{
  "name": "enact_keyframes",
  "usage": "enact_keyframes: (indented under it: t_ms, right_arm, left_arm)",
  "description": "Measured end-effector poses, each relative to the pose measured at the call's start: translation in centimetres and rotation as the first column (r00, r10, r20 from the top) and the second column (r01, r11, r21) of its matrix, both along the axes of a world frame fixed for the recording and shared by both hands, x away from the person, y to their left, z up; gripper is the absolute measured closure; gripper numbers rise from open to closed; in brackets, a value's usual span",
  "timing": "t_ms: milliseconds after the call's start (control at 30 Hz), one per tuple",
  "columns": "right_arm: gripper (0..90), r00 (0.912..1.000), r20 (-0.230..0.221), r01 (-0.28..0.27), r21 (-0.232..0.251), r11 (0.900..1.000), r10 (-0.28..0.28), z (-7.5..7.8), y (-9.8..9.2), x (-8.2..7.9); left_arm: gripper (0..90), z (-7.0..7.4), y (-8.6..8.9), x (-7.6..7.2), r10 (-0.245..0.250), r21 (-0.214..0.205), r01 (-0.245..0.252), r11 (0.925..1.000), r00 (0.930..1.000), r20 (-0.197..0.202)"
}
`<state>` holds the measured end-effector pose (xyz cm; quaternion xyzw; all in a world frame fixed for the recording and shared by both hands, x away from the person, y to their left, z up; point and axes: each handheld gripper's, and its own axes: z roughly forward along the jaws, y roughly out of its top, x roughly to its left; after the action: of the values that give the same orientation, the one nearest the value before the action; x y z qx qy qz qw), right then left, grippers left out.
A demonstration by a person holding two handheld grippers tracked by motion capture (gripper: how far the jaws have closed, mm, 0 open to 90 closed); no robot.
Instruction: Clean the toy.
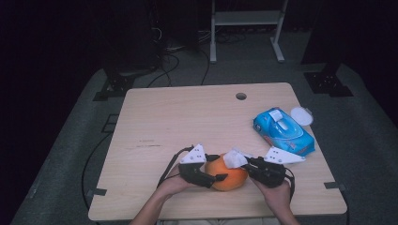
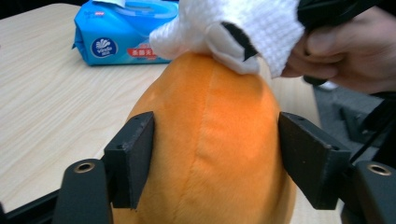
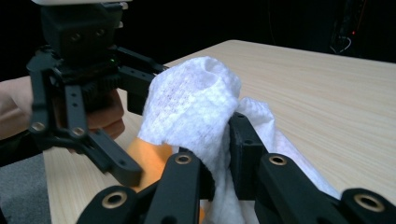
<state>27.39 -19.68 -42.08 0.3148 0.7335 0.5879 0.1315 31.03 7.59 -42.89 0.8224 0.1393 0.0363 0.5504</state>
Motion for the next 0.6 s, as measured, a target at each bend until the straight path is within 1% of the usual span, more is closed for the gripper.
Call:
enact_keyframes:
  t_ms: [33, 67, 100, 133, 167, 200, 233, 300, 367, 400, 433, 467, 500, 533, 567, 600]
  right_arm:
    - [81.6, 0.9999, -0.003, 0.011, -0.001, 0.9999, -0.011, -0.1, -0.3, 0.2]
    - [81.5, 0.9997, -0.006, 0.025, -0.006, 0.9997, -0.025, -0.2, -0.6, 0.3]
    - [81.6, 0.9992, -0.011, 0.04, -0.005, 0.9992, -0.04, -0.3, -0.9, 0.4]
    - [81.5, 0.9986, -0.014, 0.052, -0.002, 0.9987, -0.052, -0.4, -1.2, 0.5]
    - [81.5, 0.9982, -0.017, 0.058, 0.003, 0.9983, -0.058, -0.4, -1.5, 0.6]
    - [81.5, 0.998, -0.019, 0.061, 0.003, 0.9981, -0.061, -0.4, -1.5, 0.7]
    - [81.5, 0.9978, -0.021, 0.062, 0.004, 0.998, -0.062, -0.3, -1.4, 0.6]
    - [81.5, 0.9988, -0.01, 0.049, -0.002, 0.9988, -0.049, -0.1, -0.9, 0.3]
    - [81.4, 0.9998, 0.004, 0.02, 0.009, 0.9998, -0.02, 0.1, -0.3, -0.1]
    - [81.4, 0.9999, 0.012, 0.009, 0.002, 1.0, -0.009, 0.3, -0.1, -0.2]
    - [81.5, 0.9997, 0.024, 0.009, -0.013, 0.9999, -0.009, 0.4, 0.1, -0.3]
    - [81.6, 0.9996, 0.025, 0.012, -0.017, 0.9998, -0.012, 0.4, -0.1, -0.3]
    - [81.6, 0.9997, 0.016, 0.017, -0.01, 0.9998, -0.017, 0.3, -0.4, -0.1]
    - [81.6, 0.9997, 0.004, 0.023, -0.003, 0.9997, -0.023, 0.2, -0.6, 0.0]
    - [81.6, 0.9994, 0.001, 0.035, -0.006, 0.9994, -0.035, 0.0, -1.0, 0.2]
    - [81.5, 0.9989, 0.008, 0.047, -0.02, 0.9987, -0.047, -0.1, -1.2, 0.3]
  left_arm:
    - [25.6, 0.0, 0.1, 0.2, 0.008, -0.008, -0.008, 0.9999, 0.9999, -0.007]
    - [22.1, 0.0, 0.1, 0.2, 0.024, -0.005, -0.024, 0.9997, 0.9997, -0.009]
    - [17.2, -0.1, 0.0, 0.3, 0.042, 0.008, -0.042, 0.9991, 0.9991, -0.008]
    - [14.5, -0.3, -0.1, 0.4, 0.049, 0.013, -0.049, 0.9987, 0.9986, -0.018]
    - [13.6, -0.5, -0.2, 0.4, 0.053, 0.006, -0.053, 0.9986, 0.9982, -0.029]
    - [13.9, -0.7, -0.3, 0.4, 0.052, 0.011, -0.051, 0.9986, 0.9983, -0.028]
    - [16.2, -0.7, -0.4, 0.3, 0.046, 0.02, -0.045, 0.9988, 0.9988, -0.02]
    - [24.6, -0.5, -0.5, 0.1, 0.045, 0.036, -0.045, 0.9984, 0.999, 0.0]
    - [32.6, -0.3, -0.5, -0.1, 0.034, 0.044, -0.035, 0.9984, 0.9993, 0.015]
    - [34.6, -0.2, -0.5, -0.2, 0.028, 0.048, -0.028, 0.9985, 0.9995, 0.015]
    - [36.2, -0.1, -0.4, -0.2, 0.022, 0.04, -0.023, 0.9989, 0.9997, 0.013]
    - [37.9, -0.1, -0.3, -0.3, 0.02, 0.027, -0.02, 0.9994, 0.9998, 0.007]
    - [38.6, -0.1, -0.3, -0.3, 0.014, 0.019, -0.014, 0.9997, 0.9999, 0.001]
    - [38.6, -0.1, -0.3, -0.3, 0.007, 0.005, -0.007, 1.0, 1.0, -0.002]
    - [38.0, -0.1, -0.2, -0.2, 0.003, -0.004, -0.003, 1.0, 1.0, -0.004]
    - [35.2, -0.1, -0.3, -0.1, 0.003, -0.015, -0.003, 0.9999, 0.9999, -0.015]
